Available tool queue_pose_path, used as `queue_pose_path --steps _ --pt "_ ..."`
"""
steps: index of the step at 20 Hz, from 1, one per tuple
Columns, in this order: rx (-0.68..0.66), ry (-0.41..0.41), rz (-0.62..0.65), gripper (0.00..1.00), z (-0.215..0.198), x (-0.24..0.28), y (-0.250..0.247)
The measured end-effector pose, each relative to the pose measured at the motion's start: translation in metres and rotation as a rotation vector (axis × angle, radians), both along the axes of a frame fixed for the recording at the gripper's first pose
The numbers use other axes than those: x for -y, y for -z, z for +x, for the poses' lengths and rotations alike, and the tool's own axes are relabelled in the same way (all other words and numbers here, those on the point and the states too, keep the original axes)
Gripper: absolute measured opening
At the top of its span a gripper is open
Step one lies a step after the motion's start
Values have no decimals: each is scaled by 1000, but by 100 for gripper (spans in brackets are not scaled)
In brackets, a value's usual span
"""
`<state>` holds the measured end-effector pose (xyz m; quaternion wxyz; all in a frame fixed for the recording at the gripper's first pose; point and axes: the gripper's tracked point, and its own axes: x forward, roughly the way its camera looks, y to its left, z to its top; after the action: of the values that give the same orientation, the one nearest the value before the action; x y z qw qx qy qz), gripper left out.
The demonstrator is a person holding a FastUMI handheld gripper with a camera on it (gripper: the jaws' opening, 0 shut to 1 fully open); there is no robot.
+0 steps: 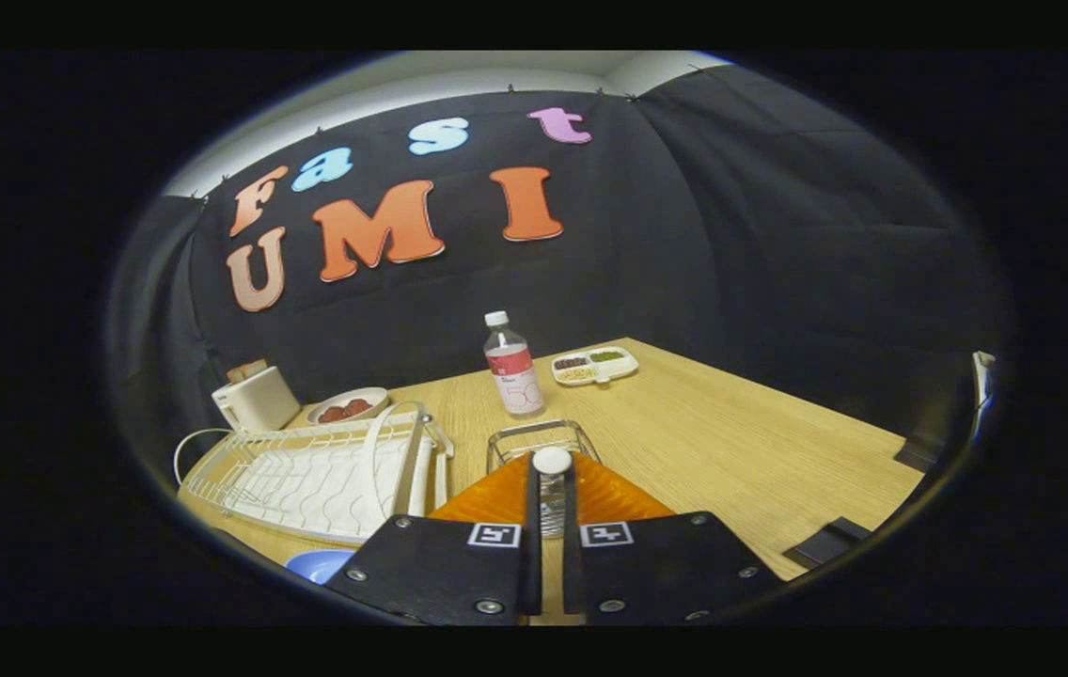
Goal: Take the plate from the dish rack, then take the spoon from the basket and place it into the plate.
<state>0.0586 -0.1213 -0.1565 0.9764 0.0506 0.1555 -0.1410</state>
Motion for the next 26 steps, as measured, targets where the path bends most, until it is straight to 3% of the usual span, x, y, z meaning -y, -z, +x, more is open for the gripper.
queue_pose_path --steps 11,20,26 --pt "72 -58 19 9 -40 -16 -63" --pt "83 -234 27 9 -84 -65 -95" --pt "39 -360 106 9 -99 -98 -78"
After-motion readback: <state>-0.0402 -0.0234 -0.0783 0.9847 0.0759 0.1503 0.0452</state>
